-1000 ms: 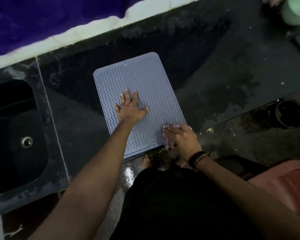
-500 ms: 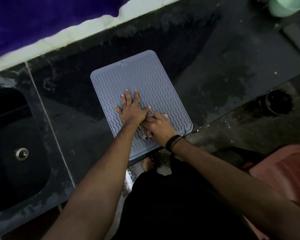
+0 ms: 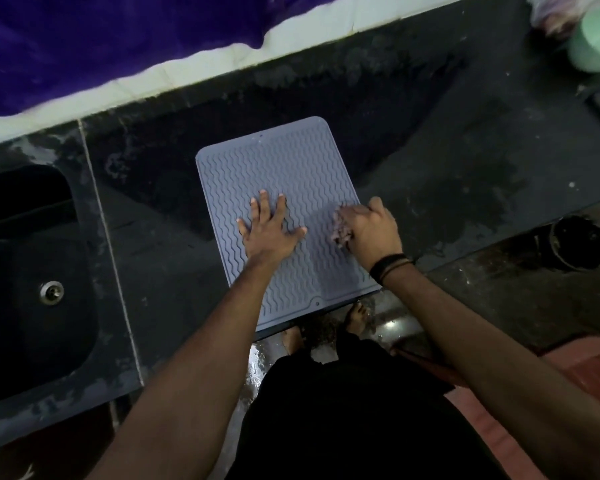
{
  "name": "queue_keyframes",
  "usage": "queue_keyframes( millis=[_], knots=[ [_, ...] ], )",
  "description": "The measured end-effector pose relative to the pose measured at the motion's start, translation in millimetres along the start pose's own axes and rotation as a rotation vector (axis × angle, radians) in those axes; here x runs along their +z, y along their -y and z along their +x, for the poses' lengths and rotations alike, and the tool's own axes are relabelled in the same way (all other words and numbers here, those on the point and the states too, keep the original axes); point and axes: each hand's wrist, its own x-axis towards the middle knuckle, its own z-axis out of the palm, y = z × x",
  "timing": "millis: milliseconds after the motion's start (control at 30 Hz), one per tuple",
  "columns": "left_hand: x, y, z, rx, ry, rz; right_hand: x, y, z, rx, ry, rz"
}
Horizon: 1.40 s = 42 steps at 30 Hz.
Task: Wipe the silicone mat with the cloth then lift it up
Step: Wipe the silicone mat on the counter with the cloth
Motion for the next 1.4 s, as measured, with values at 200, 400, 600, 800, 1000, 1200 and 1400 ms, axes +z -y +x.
queue_keyframes(
  millis=[200,400,600,800,1000,1200,1400],
  knots=[
    [2.8,-0.7,-1.0,-0.021,-0.031,0.037,11.8,32.2,47.8,-0.280,0.157,-0.050],
    [9.8,0.2,-0.8,-0.032,-0.064,0.031,-6.0,-30.8,58.2,-0.123,0.107,-0.138],
    [27.4,-1.5,-3.5,-0.034,-0.242,0.058,-22.5,11.4,132.4,-0.164,0.035,0.016],
    [40.1,-1.5,2.4,-0.086,-0.328,0.112,0.2,51.6,152.6,-0.238,0.136,-0.092],
    [42.0,-3.4,-1.4,-0.070,-0.367,0.113,1.0,25.9,85.4,-0.308,0.209,-0.134],
    [41.4,-6.2,-0.1,-0.092,-0.363,0.088,-14.1,53.8,124.8,-0.361,0.085,-0.091],
    [44.6,-3.9,1.8,-0.088,-0.388,0.073,2.6,113.1,203.9,-0.465,0.106,-0.175]
  ],
)
